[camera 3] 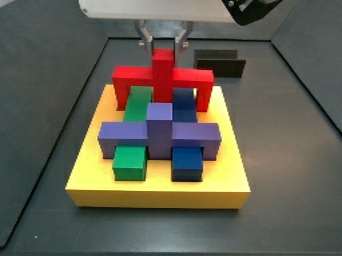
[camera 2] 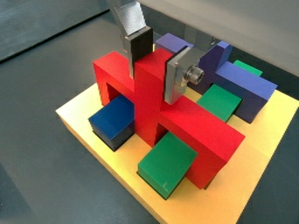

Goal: Pick up the red object. Move up. Move to above the board. Insert the red object.
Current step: Insert the red object.

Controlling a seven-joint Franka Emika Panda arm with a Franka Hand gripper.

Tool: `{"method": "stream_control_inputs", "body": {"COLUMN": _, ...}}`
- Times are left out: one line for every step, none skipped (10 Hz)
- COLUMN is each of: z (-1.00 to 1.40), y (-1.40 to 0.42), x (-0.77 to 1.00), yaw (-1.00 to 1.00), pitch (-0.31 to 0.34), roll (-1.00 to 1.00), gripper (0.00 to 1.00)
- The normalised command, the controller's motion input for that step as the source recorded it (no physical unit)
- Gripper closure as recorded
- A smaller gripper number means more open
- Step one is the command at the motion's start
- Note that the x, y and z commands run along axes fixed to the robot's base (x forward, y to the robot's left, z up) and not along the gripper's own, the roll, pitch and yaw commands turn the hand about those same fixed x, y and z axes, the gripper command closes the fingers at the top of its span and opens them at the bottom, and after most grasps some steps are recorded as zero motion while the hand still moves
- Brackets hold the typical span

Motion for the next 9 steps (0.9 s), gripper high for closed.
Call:
{"method": "stream_control_inputs", "body": {"z": -0.34, "y": 0.05, "x": 0.28, "yaw": -0.01, "pitch": 0.0, "roll": 0.0, "gripper": 1.0}}
{"method": "stream_control_inputs", "body": {"z": -0.25, "y": 0.07, "x": 0.08, "yaw": 0.0, "pitch": 0.0, "roll": 0.0, "gripper": 1.0}}
{"method": "stream_control_inputs", "body": {"z": -0.2, "y": 0.04, "x": 0.0, "yaw": 0.0, "pitch": 0.0, "roll": 0.0, "gripper": 1.0}}
{"method": "stream_control_inputs", "body": {"z": -0.09, "y": 0.0, "x": -0.14, "yaw": 0.0, "pitch": -0.024, "roll": -0.01, "gripper": 1.0}}
{"method": "stream_control_inputs", "body": {"z": -0.07, "y": 0.0, "x": -0.09, "yaw": 0.0, "pitch": -0.011, "roll": 0.0, "gripper": 1.0}}
{"method": "stream_control_inputs", "body": {"z": -0.1, "y": 0.0, "x": -0.07, "yaw": 0.0, "pitch": 0.0, "roll": 0.0, "gripper": 1.0}}
{"method": "stream_control_inputs", "body": {"z": -0.08, "y": 0.0, "x": -0.03, "yaw": 0.0, "pitch": 0.0, "roll": 0.0, "gripper": 1.0}}
{"method": "stream_control_inputs", "body": {"z": -0.11, "y": 0.0, "x": -0.04, "yaw": 0.0, "pitch": 0.0, "roll": 0.0, "gripper": 1.0}}
{"method": "stream_control_inputs", "body": {"z": -0.1, "y": 0.0, "x": 0.0, "yaw": 0.0, "pitch": 0.0, "roll": 0.0, "gripper": 1.0}}
